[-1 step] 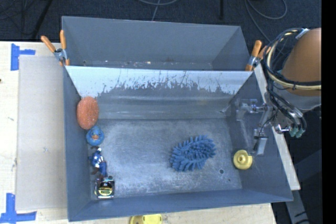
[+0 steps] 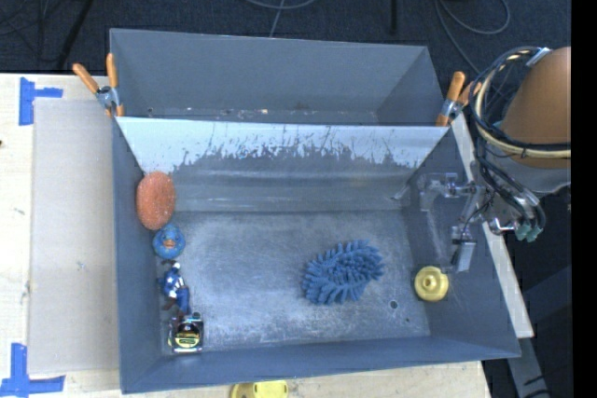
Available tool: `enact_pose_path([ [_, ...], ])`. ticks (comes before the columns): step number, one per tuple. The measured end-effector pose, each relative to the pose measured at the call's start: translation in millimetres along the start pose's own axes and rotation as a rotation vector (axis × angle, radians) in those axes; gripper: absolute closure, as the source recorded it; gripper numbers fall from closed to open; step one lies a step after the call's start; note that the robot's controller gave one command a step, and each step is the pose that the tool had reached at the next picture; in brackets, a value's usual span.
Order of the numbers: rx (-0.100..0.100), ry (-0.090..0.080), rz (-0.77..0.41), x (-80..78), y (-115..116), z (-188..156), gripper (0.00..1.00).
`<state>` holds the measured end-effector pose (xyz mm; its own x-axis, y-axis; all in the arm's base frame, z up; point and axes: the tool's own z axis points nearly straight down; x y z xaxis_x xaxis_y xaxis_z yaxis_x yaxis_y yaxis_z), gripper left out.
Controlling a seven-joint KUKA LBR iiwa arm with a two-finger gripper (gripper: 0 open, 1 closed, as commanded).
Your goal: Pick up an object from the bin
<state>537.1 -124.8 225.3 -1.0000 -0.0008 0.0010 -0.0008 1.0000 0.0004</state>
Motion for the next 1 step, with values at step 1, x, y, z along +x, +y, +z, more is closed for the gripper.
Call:
enact_pose_path([
  [1,0.002,-0.008,-0.003,2.0,19.7,44.9,0.00],
])
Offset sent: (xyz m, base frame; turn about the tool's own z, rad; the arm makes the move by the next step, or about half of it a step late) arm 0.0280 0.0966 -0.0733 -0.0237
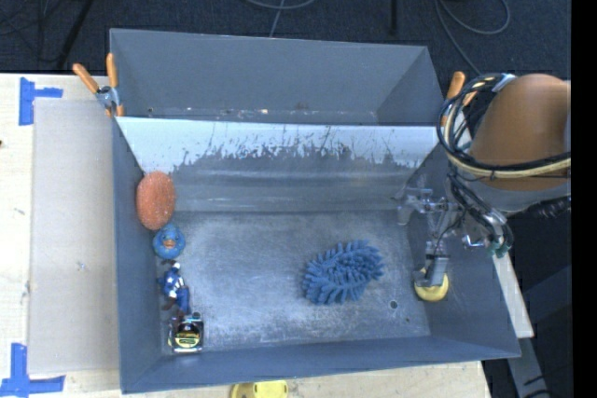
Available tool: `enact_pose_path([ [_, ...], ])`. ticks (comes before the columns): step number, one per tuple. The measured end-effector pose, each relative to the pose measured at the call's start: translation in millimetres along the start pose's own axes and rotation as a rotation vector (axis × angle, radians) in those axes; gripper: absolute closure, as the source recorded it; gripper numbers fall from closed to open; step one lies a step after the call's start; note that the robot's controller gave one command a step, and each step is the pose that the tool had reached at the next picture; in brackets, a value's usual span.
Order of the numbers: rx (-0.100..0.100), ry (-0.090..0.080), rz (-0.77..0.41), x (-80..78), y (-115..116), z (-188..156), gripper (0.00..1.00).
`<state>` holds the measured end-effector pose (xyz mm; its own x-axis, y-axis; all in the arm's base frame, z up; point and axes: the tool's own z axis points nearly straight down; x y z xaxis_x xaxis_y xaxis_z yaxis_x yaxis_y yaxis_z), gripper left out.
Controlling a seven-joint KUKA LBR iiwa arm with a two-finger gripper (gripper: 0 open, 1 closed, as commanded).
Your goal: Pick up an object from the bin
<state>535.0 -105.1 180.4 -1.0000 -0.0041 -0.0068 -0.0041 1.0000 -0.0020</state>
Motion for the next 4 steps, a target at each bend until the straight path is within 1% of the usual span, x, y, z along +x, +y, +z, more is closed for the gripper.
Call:
enact_pose_path([
  [1,-0.002,0.008,-0.011,-22.2,61.7,25.5,0.00],
  [2,-0.006,0.003,-0.054,-3.5,89.9,36.4,0.00],
  [3,-0.002,0.003,-0.025,-13.4,95.0,81.5,0.00],
  [4,-0.003,0.010,-0.172,29.4,102.1,110.8,1.00],
])
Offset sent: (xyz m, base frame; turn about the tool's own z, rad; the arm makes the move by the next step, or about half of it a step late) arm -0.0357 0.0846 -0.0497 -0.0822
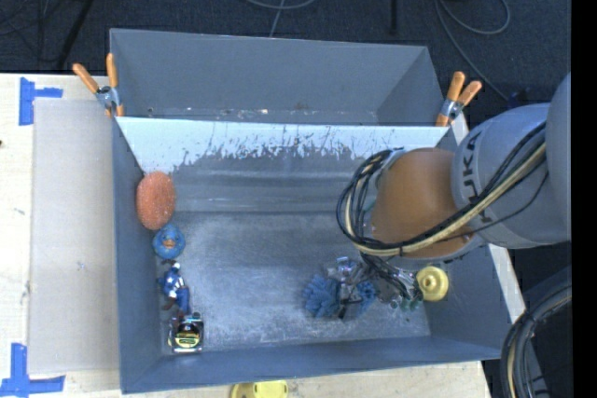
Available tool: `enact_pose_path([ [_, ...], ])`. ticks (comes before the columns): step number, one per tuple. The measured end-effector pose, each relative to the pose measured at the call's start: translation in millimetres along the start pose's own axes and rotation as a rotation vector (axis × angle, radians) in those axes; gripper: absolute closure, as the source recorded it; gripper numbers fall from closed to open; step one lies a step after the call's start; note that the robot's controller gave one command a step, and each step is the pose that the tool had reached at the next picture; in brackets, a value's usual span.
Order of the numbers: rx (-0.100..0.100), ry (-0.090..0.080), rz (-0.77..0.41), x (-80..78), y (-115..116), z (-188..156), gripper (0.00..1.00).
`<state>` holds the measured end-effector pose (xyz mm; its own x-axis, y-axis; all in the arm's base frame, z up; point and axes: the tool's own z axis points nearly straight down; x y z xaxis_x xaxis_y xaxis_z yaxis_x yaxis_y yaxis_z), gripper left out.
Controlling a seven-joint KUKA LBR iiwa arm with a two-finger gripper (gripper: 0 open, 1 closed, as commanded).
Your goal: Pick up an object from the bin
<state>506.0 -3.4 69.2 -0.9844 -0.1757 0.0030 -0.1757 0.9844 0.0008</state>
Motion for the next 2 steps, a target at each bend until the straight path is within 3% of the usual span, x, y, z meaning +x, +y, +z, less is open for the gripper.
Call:
enact_pose_path([
  [1,0.000,0.000,-0.001,-0.1,0.1,0.0,1.00],
  [2,0.001,-0.002,0.005,10.9,-5.2,-98.3,1.00],
])
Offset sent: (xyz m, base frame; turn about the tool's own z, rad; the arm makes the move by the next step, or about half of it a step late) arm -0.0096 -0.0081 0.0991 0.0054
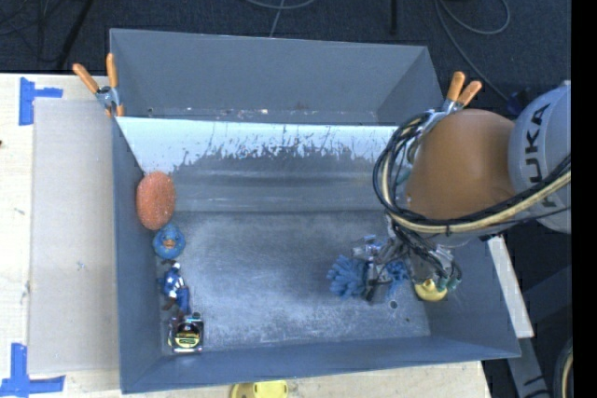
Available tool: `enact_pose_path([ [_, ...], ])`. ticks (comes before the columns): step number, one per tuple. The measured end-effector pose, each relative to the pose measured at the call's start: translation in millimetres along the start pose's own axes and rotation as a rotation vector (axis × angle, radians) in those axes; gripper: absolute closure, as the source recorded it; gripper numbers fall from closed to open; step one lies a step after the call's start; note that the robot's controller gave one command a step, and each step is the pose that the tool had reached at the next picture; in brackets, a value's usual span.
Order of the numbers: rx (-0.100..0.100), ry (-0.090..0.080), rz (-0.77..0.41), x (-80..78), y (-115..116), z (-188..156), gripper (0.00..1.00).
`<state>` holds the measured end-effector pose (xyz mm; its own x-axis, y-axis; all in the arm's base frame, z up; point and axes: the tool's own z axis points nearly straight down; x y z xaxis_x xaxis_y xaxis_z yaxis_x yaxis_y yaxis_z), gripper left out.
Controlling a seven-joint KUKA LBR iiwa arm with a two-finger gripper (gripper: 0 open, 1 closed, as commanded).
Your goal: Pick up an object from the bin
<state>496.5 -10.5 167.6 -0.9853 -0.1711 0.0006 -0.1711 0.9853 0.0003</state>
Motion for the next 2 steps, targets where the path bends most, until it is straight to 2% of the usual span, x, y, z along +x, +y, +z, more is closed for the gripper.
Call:
enact_pose_path([
  [1,0.000,0.000,-0.002,0.0,0.3,0.0,1.00],
  [2,-0.002,0.005,-0.007,-3.5,-9.3,-53.1,1.00],
])
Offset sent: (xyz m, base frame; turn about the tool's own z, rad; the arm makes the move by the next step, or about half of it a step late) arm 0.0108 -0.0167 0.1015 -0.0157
